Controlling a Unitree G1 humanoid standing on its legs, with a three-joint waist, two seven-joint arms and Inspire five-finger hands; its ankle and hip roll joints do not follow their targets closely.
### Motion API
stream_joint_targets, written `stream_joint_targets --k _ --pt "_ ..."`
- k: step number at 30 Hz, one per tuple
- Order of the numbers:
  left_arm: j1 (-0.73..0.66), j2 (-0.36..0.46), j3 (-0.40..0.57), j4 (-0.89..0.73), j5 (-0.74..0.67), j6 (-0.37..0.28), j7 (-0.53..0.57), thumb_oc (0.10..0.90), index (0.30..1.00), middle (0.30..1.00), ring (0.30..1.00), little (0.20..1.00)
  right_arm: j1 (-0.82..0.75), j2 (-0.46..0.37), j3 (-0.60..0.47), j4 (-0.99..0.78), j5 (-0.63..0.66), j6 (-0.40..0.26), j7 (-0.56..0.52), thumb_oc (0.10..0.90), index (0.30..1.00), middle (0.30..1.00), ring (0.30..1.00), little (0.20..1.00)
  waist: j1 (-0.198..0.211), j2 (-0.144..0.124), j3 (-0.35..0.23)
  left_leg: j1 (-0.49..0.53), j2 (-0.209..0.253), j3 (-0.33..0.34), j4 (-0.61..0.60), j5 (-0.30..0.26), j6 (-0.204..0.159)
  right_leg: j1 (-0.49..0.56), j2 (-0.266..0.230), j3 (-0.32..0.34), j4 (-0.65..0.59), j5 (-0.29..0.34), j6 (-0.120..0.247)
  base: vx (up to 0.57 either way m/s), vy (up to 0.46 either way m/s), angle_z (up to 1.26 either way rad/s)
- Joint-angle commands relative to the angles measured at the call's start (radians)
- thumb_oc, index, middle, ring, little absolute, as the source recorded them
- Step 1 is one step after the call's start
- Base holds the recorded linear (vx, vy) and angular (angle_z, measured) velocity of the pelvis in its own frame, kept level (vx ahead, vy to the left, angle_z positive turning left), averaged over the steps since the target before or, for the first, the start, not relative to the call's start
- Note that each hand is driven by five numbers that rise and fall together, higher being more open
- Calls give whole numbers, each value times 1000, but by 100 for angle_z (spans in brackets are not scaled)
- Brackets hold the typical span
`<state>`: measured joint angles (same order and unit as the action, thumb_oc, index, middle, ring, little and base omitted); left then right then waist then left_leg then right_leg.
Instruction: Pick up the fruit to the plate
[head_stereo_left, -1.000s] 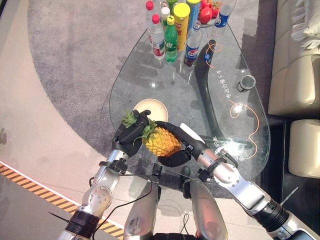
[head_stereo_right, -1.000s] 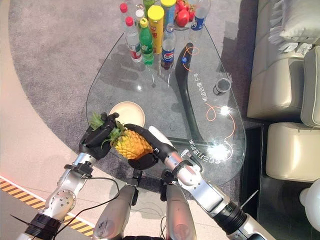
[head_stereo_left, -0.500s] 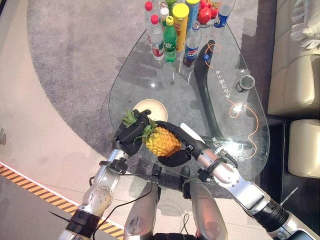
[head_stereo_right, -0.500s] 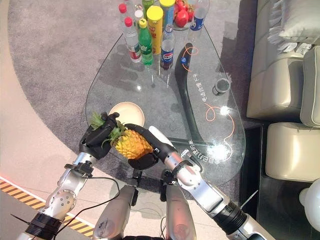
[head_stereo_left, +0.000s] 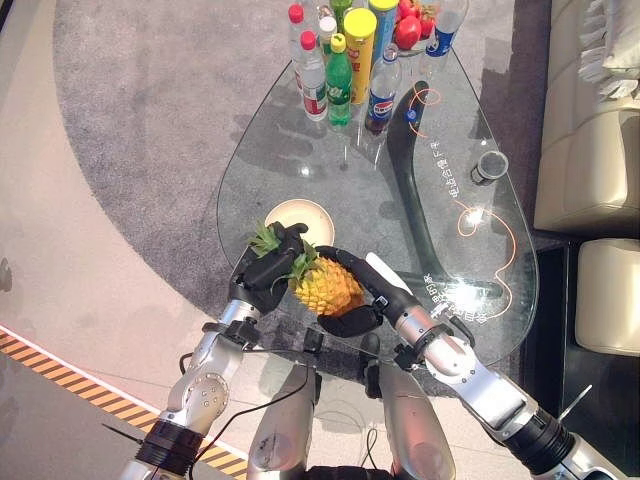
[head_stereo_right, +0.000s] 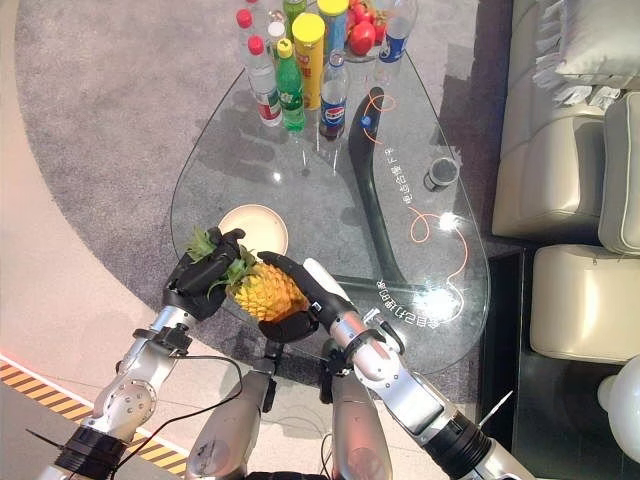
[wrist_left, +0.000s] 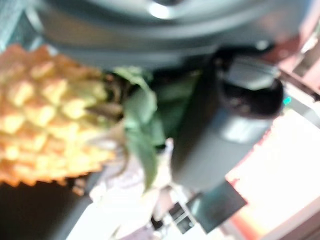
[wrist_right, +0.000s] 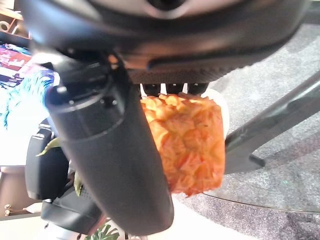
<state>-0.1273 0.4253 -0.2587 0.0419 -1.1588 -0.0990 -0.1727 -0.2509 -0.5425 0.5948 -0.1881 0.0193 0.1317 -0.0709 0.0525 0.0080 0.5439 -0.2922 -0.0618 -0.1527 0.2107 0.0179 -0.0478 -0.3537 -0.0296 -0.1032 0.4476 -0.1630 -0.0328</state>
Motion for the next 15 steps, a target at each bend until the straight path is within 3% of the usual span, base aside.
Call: stream_joint_targets --k 1,15 --pt "69 -35 -14 -141 33 -36 -128 100 300 300 300 200 -75 37 -155 -127 -24 -92 -120 800 900 900 900 900 -20 -5 -56 -2 -50 73 77 -31 81 86 34 65 -164 114 25 0 0 0" --pt "68 -33 18 -130 95 -76 -113 100 300 300 300 200 -48 34 -185 -106 -37 -89 -128 800 900 900 900 900 -25 -3 -52 -6 -48 74 82 -32 79 84 33 66 -160 111 24 0 0 0"
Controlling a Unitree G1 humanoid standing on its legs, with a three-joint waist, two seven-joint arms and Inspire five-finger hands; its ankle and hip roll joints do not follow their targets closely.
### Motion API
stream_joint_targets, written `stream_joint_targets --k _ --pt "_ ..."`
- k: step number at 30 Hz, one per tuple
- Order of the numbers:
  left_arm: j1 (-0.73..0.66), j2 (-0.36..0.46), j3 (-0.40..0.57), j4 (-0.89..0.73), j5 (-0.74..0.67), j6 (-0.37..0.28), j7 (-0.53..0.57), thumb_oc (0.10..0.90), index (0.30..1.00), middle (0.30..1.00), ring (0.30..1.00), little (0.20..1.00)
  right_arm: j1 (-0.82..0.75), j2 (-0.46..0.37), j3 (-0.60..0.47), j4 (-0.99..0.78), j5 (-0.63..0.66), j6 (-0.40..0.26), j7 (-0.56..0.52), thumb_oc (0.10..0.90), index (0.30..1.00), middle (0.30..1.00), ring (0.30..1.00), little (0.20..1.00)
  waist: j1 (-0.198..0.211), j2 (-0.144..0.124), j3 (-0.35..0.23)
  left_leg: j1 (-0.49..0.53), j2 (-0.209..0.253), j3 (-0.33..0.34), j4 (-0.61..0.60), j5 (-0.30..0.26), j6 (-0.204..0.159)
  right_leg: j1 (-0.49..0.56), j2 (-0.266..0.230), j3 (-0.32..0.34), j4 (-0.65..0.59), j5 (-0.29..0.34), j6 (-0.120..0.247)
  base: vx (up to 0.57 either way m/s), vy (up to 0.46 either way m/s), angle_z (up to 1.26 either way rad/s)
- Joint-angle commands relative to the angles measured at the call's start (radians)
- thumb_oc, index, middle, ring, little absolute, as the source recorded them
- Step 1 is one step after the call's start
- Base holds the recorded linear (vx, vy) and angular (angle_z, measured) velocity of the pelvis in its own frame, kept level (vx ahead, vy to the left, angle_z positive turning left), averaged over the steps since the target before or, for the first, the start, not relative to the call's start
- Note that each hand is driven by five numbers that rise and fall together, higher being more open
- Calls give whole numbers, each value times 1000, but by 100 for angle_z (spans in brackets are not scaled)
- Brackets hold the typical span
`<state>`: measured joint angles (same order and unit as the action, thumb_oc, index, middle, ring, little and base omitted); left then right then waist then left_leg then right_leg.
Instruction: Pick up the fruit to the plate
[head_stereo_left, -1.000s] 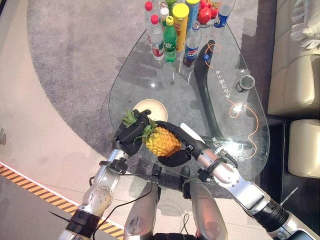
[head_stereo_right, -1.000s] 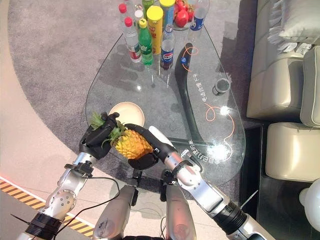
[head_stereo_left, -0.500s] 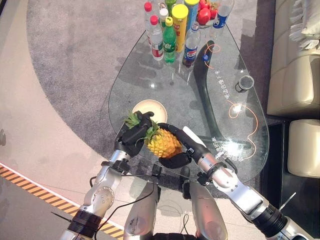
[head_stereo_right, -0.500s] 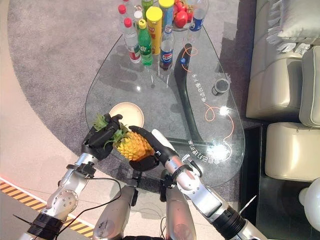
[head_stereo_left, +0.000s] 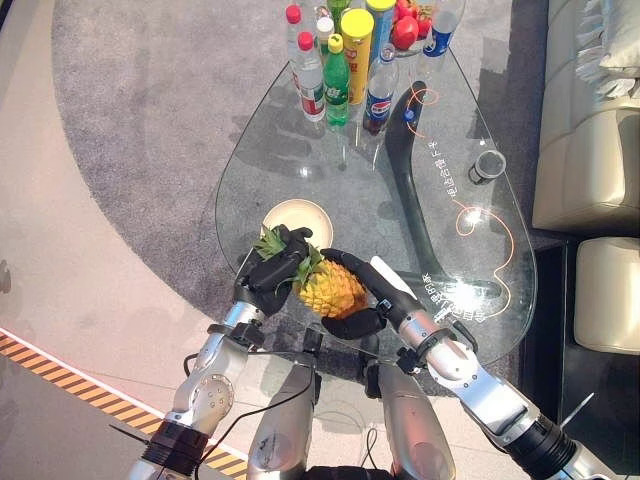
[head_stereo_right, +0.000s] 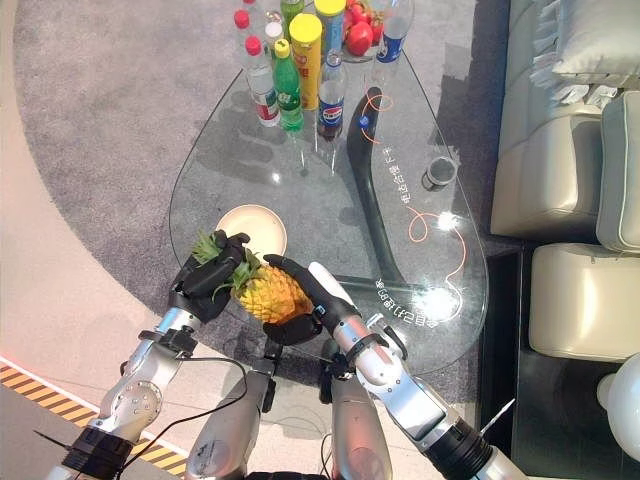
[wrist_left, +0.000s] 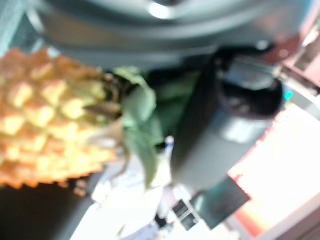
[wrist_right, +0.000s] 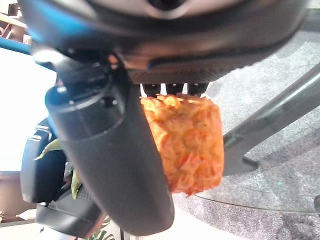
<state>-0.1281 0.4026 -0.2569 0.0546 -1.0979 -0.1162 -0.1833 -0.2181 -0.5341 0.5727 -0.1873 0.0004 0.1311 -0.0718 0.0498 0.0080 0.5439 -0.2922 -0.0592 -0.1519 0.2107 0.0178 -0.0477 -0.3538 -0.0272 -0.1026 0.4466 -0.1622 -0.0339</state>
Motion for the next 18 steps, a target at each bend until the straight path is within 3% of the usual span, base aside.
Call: stream_joint_targets --k 1,18 --pt "68 -9 20 -142 36 -62 -102 100 300 300 300 200 -76 26 -163 -102 -18 -90 -129 800 900 900 900 900 -22 -2 -52 -7 -51 74 83 -32 79 83 31 65 -157 110 25 0 0 0" --pt "78 -4 56 -172 74 -83 -64 100 300 300 300 200 -38 22 -201 -108 -5 -113 -126 800 900 900 900 900 -22 -3 -48 -9 -49 73 84 -31 77 80 35 63 -151 105 25 0 0 0"
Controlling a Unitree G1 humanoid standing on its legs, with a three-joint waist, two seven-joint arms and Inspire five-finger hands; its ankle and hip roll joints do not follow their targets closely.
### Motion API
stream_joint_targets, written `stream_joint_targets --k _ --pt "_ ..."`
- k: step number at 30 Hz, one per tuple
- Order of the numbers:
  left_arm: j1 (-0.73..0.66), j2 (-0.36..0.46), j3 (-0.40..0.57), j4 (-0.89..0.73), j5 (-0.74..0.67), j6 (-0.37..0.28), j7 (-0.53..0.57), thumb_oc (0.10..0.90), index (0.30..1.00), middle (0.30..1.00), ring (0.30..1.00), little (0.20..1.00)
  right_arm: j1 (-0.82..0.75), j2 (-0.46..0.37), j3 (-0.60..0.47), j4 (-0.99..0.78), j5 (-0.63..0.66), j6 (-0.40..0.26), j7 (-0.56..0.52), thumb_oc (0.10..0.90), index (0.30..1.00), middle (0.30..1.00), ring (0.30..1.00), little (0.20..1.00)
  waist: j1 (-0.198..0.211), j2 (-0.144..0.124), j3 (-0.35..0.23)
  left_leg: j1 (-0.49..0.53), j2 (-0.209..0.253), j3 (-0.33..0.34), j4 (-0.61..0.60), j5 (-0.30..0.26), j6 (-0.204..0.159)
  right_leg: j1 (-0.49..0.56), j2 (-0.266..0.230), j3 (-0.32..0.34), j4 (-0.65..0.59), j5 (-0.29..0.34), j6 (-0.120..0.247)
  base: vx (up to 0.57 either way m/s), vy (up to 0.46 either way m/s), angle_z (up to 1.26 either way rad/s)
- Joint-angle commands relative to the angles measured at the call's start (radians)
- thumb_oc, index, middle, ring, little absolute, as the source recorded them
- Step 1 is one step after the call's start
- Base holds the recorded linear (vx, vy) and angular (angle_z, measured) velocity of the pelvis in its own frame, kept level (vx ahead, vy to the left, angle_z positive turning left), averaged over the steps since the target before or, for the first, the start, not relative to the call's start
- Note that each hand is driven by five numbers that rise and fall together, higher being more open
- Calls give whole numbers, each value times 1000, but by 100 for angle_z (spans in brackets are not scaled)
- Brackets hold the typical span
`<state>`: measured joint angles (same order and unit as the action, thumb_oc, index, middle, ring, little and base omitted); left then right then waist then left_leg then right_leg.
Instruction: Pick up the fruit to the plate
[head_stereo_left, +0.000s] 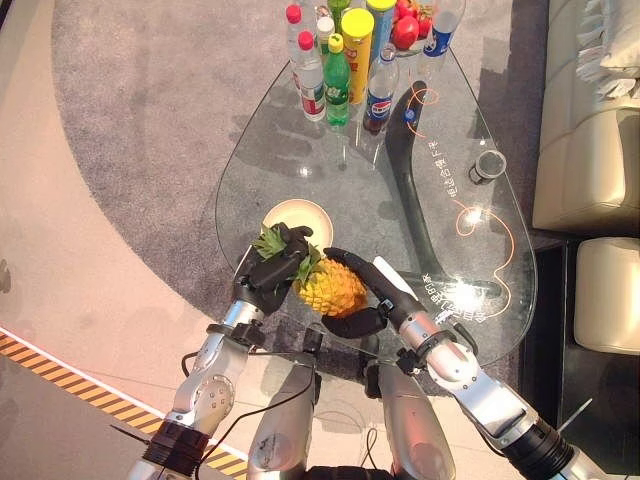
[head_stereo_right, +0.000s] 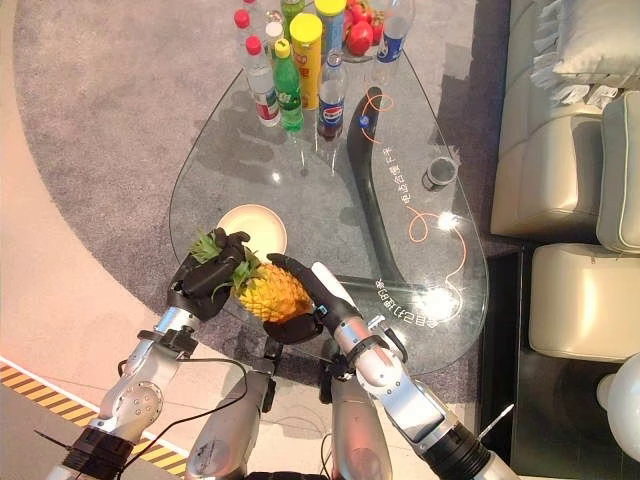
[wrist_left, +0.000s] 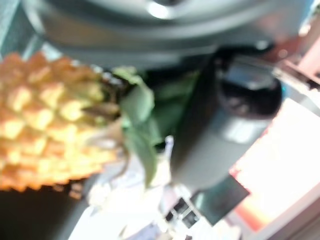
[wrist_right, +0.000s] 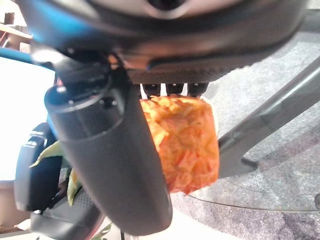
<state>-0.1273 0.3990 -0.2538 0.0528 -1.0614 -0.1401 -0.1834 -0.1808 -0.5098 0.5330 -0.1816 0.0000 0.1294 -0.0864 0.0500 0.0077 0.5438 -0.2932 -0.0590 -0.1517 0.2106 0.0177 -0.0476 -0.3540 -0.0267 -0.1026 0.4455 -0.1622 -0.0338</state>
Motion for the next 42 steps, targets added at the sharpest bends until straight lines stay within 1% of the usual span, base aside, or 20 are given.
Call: stream_joint_targets --k 1,6,10,19,29,34,42 --pt "79 3 56 -170 35 -60 -65 100 300 300 300 200 -71 -6 -169 -117 5 -114 -113 800 900 900 900 900 -23 -4 -49 -8 -48 72 85 -32 77 80 34 63 -149 105 26 0 0 0" --pt "91 6 71 -176 43 -60 -67 100 300 300 300 200 -46 -16 -196 -121 3 -116 -130 800 900 900 900 900 -24 -6 -50 -7 -46 75 87 -34 77 81 34 62 -147 103 26 0 0 0" --pt "103 7 88 -186 49 -58 -67 100 300 300 300 200 -18 -19 -219 -116 7 -130 -141 800 900 900 900 900 -25 -8 -51 -7 -44 76 89 -35 77 82 36 61 -146 101 25 0 0 0" --pt "100 11 108 -189 60 -74 -55 100 300 300 300 200 -14 -22 -238 -107 23 -121 -140 800 900 900 900 900 -27 -7 -50 -7 -43 76 90 -35 75 82 38 63 -145 100 24 0 0 0" --pt "91 15 166 -209 83 -155 -52 100 300 300 300 200 0 -13 -236 -83 17 -113 -132 800 900 900 900 900 -25 -3 -52 -12 -43 71 100 -36 71 80 35 61 -134 91 20 0 0 0" --pt "77 15 195 -234 96 -182 -40 100 300 300 300 200 0 -3 -234 -79 7 -104 -131 800 900 900 900 900 -24 -1 -52 -15 -44 69 103 -36 71 77 35 61 -128 87 17 0 0 0" --pt "53 7 235 -276 190 -260 6 100 300 300 300 200 1 13 -233 -72 2 -84 -114 800 900 900 900 900 -19 -4 -55 -18 -47 67 106 -37 71 75 37 63 -122 81 14 0 0 0"
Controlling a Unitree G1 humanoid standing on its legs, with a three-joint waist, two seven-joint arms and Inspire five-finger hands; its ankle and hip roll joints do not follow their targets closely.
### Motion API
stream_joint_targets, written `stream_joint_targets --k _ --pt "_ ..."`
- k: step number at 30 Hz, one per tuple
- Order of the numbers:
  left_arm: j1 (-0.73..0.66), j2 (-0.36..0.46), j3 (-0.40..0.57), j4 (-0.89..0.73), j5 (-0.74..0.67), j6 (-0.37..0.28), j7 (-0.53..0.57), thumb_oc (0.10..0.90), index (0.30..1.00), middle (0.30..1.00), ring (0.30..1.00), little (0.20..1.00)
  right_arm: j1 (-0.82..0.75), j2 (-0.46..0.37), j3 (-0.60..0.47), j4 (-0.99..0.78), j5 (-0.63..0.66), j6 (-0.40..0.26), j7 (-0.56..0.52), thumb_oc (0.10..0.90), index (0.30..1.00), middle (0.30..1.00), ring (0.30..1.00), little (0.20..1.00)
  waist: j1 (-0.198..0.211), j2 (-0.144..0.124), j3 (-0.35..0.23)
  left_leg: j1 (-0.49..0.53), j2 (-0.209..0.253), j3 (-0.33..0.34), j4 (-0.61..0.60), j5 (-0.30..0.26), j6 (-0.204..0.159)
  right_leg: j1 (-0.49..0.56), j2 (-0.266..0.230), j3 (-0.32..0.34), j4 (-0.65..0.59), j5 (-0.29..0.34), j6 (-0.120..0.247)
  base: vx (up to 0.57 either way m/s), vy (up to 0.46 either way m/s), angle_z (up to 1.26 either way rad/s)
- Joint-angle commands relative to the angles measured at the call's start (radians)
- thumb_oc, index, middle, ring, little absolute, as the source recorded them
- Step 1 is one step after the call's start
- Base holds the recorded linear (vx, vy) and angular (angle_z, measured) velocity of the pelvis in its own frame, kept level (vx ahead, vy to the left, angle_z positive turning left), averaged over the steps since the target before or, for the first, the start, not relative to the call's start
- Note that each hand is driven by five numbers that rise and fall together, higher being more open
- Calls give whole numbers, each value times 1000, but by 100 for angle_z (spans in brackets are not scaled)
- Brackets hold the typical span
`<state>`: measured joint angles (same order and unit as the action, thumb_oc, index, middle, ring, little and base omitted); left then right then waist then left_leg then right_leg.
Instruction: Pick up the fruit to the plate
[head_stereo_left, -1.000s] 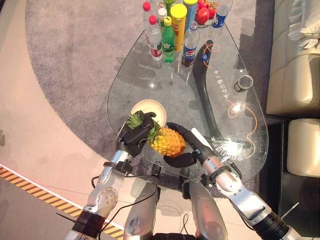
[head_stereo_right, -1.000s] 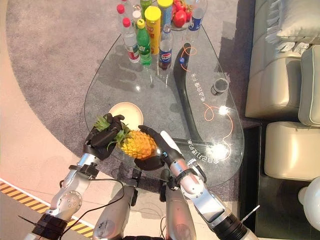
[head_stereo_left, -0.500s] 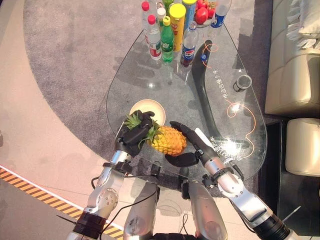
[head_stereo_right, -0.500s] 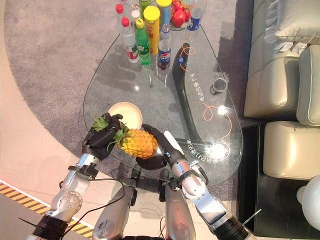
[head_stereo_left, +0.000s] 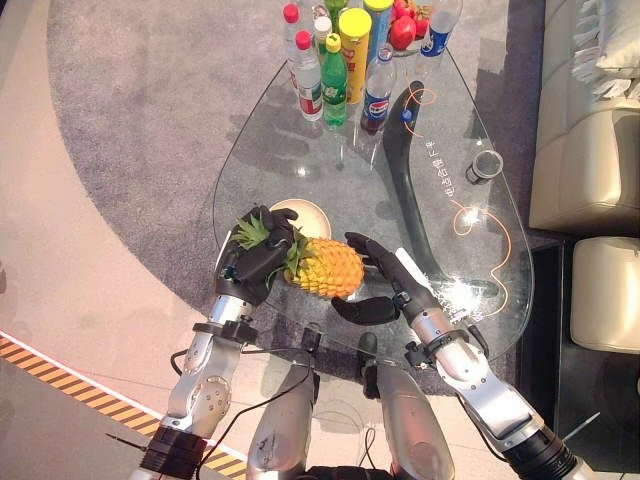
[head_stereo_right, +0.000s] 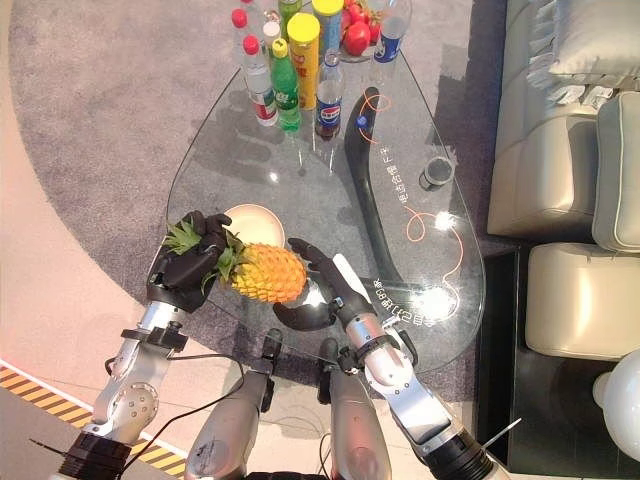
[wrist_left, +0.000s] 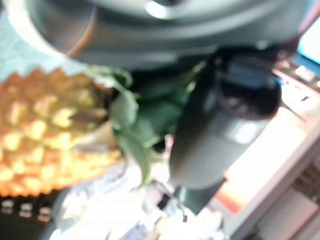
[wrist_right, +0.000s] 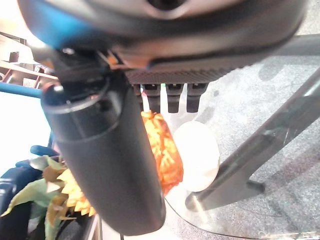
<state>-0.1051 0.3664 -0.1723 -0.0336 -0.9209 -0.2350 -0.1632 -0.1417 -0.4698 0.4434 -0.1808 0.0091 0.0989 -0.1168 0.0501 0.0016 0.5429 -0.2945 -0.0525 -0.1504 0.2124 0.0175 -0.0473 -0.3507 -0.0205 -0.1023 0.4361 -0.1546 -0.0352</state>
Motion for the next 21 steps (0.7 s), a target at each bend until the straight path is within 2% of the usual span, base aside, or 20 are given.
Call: stream_joint_targets --k 1,8,11,14,21 --pt "29 40 155 -192 51 -165 -12 100 300 300 300 200 -38 -27 -143 -71 -8 -54 -84 800 900 900 900 900 -19 2 -54 -17 -53 65 105 -37 71 71 31 63 -112 73 15 0 0 0" --pt "1 42 169 -206 160 -206 58 100 300 300 300 200 -58 -9 -127 -57 -11 -31 -81 800 900 900 900 900 -16 1 -54 -21 -56 60 111 -37 69 67 32 64 -107 72 14 0 0 0" --pt "-23 53 176 -194 286 -225 142 100 300 300 300 200 -74 -2 -105 -45 -6 -10 -70 800 900 900 900 900 -16 0 -52 -25 -57 59 114 -36 68 62 32 66 -103 71 13 0 0 0" --pt "-43 67 180 -174 344 -243 195 100 300 300 300 200 -86 -8 -92 -33 12 1 -55 800 900 900 900 900 -18 -1 -53 -30 -58 60 118 -36 66 55 32 70 -97 70 12 0 0 0" --pt "-92 90 174 -124 408 -281 272 100 300 300 300 200 -105 -2 -46 6 71 9 -13 800 900 900 900 900 -25 -4 -48 -40 -55 66 126 -35 64 41 32 77 -88 72 14 -1 35 -1"
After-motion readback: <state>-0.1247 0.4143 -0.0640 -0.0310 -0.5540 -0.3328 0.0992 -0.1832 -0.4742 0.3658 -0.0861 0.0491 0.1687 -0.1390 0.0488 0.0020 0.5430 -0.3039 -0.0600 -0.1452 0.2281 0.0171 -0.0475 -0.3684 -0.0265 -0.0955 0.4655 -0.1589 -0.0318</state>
